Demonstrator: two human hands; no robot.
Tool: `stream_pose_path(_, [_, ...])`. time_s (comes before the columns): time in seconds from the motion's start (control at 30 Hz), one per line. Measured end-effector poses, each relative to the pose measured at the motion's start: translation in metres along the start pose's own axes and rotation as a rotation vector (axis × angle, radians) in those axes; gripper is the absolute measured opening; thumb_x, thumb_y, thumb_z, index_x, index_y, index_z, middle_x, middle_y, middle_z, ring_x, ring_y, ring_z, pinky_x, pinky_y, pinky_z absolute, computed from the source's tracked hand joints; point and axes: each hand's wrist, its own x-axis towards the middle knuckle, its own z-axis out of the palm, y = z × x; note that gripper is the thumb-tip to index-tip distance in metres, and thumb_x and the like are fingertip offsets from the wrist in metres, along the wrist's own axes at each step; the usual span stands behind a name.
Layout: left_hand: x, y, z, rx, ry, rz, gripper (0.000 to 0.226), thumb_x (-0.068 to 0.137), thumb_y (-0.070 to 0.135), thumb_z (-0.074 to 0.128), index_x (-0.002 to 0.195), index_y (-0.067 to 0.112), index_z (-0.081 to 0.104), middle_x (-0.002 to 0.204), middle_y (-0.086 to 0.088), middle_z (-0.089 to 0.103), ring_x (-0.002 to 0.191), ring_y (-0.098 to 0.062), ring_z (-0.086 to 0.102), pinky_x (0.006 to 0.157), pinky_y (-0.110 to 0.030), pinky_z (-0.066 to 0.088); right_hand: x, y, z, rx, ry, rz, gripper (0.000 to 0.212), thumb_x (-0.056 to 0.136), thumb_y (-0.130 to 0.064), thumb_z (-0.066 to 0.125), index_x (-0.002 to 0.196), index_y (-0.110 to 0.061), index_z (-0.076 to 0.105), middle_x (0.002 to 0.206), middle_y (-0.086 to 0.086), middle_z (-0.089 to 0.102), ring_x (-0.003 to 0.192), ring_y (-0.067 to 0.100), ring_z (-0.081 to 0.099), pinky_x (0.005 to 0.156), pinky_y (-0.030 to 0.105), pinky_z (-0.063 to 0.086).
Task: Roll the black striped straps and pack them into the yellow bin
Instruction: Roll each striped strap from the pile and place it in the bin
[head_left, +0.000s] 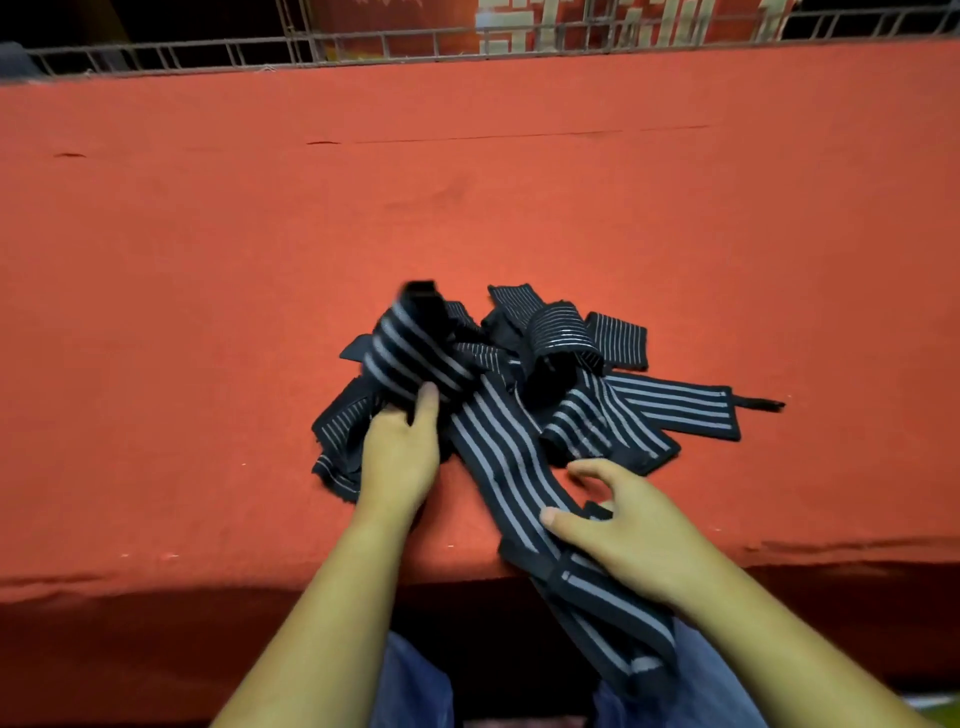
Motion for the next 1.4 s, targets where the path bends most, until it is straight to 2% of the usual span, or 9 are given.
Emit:
stream_pose_path(0.2, [-0.006,0.001,-0.025,-0.098,0.009,-0.035,0.056,0.105,0.055,0.041,0.078,0.010,0.061,0.073,0.004,0.062,0.070,-0.016,0.058,0.066,-0.032,0.045,0.015,-0.028,0.018,0.197,0.018,-0.099,0.070,0.074,-0.070,0.072,0.134,-0.039,0.058,0.084,-0.013,0.079,0.079,0.002,0.073,0.087,0.033,0.059])
stream_pose_path(0.33, [-0.020,-0.008,-0.038,-0.226,-0.154,0.029,0.056,0.096,0.072,0.041,0.089,0.024,0.070,0.096,0.002,0.073,0.087,-0.020,0.069,0.090,-0.046,0.058,0.011,-0.046,0.012,0.270,0.026,-0.172,0.034,0.089,-0.058,0.069,0.105,-0.028,0.071,0.046,-0.014,0.049,0.041,0.002,0.042,0.049,0.016,0.034])
stream_pose_path(0.53, [-0.071,0.012,-0.049,-0.574,-0.305,0.072,0.059,0.086,0.065,0.069,0.130,0.025,0.065,0.129,-0.001,0.072,0.122,-0.023,0.067,0.100,-0.051,0.056,-0.002,-0.040,0.003,0.205,0.084,-0.301,0.035,0.096,-0.044,0.068,0.085,-0.011,0.068,0.077,0.003,0.072,0.071,0.007,0.063,0.077,0.044,0.056])
stream_pose_path(0.6, [-0.087,0.020,-0.051,-0.530,-0.341,0.201,0.050,0.087,0.041,0.078,0.130,0.021,0.062,0.130,0.006,0.072,0.123,-0.014,0.066,0.095,-0.028,0.056,-0.015,-0.035,0.000,0.252,0.021,-0.335,0.018,0.099,-0.031,0.069,0.091,-0.015,0.076,0.087,-0.004,0.077,0.085,0.007,0.072,0.085,0.041,0.057])
stream_pose_path(0.7, [-0.100,0.025,-0.047,-0.559,-0.332,0.224,0.031,0.091,0.024,0.071,0.121,0.018,0.073,0.124,-0.001,0.075,0.122,-0.023,0.067,0.103,-0.041,0.052,-0.034,-0.023,-0.005,0.214,-0.023,-0.349,0.014,0.099,-0.028,0.069,0.106,-0.022,0.079,0.103,-0.011,0.079,0.102,0.006,0.073,0.095,0.038,0.057])
stream_pose_path(0.87, [-0.119,0.027,-0.037,-0.549,-0.354,0.195,0.025,0.085,0.012,0.069,0.108,0.018,0.078,0.116,-0.008,0.075,0.115,-0.024,0.070,0.101,-0.042,0.053,-0.056,-0.026,-0.018,0.309,-0.139,-0.309,0.009,0.097,-0.033,0.069,0.095,-0.031,0.078,0.078,-0.017,0.075,0.073,-0.004,0.067,0.072,0.018,0.052])
stream_pose_path(1.03, [-0.134,0.030,-0.029,-0.395,-0.407,0.245,0.027,0.090,0.013,0.074,0.113,0.025,0.077,0.121,0.002,0.074,0.115,-0.010,0.069,0.096,-0.024,0.053,-0.059,-0.028,-0.013,0.409,-0.052,-0.233,0.036,0.095,-0.049,0.061,0.092,-0.017,0.077,0.089,0.006,0.079,0.085,0.017,0.076,0.085,0.052,0.058])
stream_pose_path(1.2, [-0.140,0.030,-0.027,-0.262,-0.238,0.251,0.015,0.092,0.035,0.067,0.102,0.034,0.079,0.115,0.020,0.072,0.109,0.006,0.066,0.087,-0.009,0.047,-0.069,-0.019,-0.002,0.379,-0.029,-0.271,0.024,0.103,-0.035,0.063,0.096,-0.015,0.073,0.091,0.005,0.078,0.088,0.024,0.074,0.086,0.051,0.057])
stream_pose_path(1.4, [-0.128,0.025,-0.038,-0.447,-0.133,0.060,0.023,0.102,0.033,0.056,0.113,0.024,0.075,0.110,0.006,0.079,0.098,-0.010,0.074,0.085,-0.033,0.056,-0.082,-0.003,0.001,0.399,-0.079,-0.237,0.036,0.099,-0.034,0.069,0.081,-0.005,0.056,0.067,-0.003,0.049,0.065,0.009,0.048,0.063,0.032,0.039])
